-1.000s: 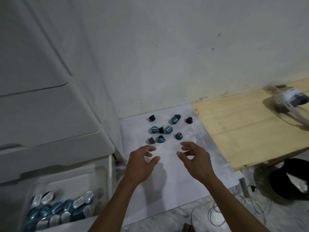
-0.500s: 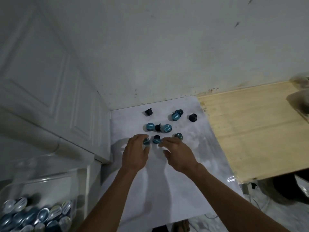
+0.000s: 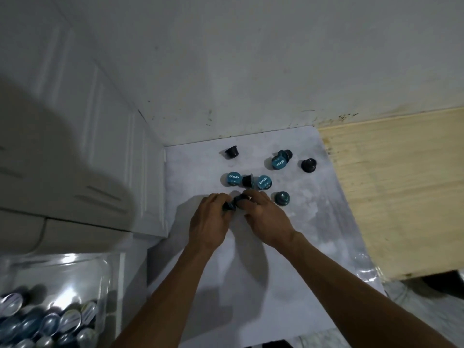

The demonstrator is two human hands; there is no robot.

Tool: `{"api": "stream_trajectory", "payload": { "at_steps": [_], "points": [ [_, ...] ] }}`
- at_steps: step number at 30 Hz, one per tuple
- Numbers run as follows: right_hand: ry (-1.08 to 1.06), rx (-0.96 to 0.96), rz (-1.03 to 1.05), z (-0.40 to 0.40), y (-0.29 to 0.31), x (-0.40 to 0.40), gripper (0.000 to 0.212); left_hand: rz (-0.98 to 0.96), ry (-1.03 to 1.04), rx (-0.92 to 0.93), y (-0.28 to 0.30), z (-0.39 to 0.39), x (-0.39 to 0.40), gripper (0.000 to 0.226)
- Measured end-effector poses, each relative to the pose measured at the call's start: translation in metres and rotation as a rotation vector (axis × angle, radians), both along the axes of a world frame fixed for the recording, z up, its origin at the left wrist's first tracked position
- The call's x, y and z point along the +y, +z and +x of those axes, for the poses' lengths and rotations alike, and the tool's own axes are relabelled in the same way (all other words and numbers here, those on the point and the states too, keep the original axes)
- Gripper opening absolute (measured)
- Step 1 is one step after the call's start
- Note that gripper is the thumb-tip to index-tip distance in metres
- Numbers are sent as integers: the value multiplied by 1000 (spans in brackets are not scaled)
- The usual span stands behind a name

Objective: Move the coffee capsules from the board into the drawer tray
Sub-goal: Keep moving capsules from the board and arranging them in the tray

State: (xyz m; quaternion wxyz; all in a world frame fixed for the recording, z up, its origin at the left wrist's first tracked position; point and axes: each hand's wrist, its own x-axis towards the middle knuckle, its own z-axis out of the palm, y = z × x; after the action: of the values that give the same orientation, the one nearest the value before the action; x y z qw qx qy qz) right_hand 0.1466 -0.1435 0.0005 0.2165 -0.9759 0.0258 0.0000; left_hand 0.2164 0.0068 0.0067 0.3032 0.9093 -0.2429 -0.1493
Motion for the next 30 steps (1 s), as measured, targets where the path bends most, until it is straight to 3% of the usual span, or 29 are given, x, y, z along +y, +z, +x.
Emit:
{"api": "stream_trajectory", "payload": {
  "at_steps": [9, 14, 25, 30],
  "points": [
    [-203, -48, 191, 9, -8, 1, 27, -91, 115, -51, -15, -16, 6, 12],
    [-324, -123, 323, 6, -19, 2, 23, -162, 156, -88, -25, -18, 0, 23],
    [-365, -143, 479, -1, -14, -2, 20, -306, 245, -87, -26, -26, -12, 20],
    [-341, -208, 494, -16, 7, -1, 19, -381, 332, -56, 1, -46, 1, 23]
  ]
}}
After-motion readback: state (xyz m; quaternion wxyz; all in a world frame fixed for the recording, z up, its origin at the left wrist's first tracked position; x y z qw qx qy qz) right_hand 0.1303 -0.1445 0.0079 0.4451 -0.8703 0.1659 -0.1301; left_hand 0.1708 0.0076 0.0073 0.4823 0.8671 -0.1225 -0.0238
